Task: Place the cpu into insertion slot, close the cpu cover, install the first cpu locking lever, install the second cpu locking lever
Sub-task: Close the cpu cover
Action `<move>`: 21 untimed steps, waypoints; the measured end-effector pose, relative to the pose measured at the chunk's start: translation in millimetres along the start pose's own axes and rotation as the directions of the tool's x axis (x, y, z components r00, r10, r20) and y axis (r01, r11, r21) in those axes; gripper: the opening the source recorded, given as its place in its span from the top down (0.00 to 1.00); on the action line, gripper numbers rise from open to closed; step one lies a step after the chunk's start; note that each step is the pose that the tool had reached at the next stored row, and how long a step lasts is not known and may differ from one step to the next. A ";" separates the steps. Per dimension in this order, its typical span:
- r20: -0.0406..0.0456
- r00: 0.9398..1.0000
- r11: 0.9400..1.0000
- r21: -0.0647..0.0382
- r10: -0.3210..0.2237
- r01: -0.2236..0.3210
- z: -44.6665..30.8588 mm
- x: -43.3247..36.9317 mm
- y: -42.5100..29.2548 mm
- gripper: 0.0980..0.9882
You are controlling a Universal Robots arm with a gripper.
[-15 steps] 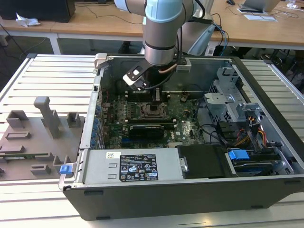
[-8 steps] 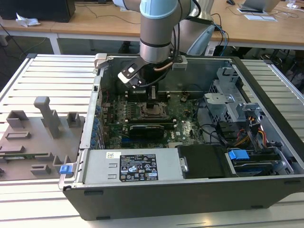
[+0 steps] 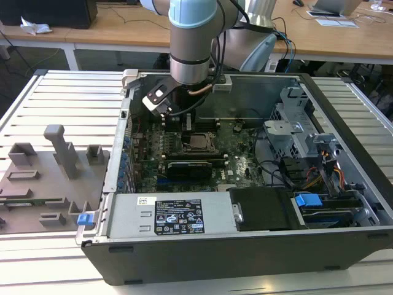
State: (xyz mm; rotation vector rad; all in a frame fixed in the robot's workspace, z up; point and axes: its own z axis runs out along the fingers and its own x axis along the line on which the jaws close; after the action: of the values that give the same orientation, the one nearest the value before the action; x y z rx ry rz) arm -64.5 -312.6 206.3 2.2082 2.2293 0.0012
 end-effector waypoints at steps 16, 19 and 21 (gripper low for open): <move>-0.002 1.000 1.000 0.001 -0.001 0.001 -14.5 -0.2 17.5 0.99; -0.002 1.000 1.000 0.001 -0.001 0.001 -32.0 -0.3 17.8 0.99; -0.002 1.000 1.000 0.001 -0.001 0.001 -48.6 -0.3 17.9 0.99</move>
State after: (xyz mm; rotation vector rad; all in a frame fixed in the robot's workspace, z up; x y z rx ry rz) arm -46.8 -312.6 255.0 2.2087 2.2318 0.0025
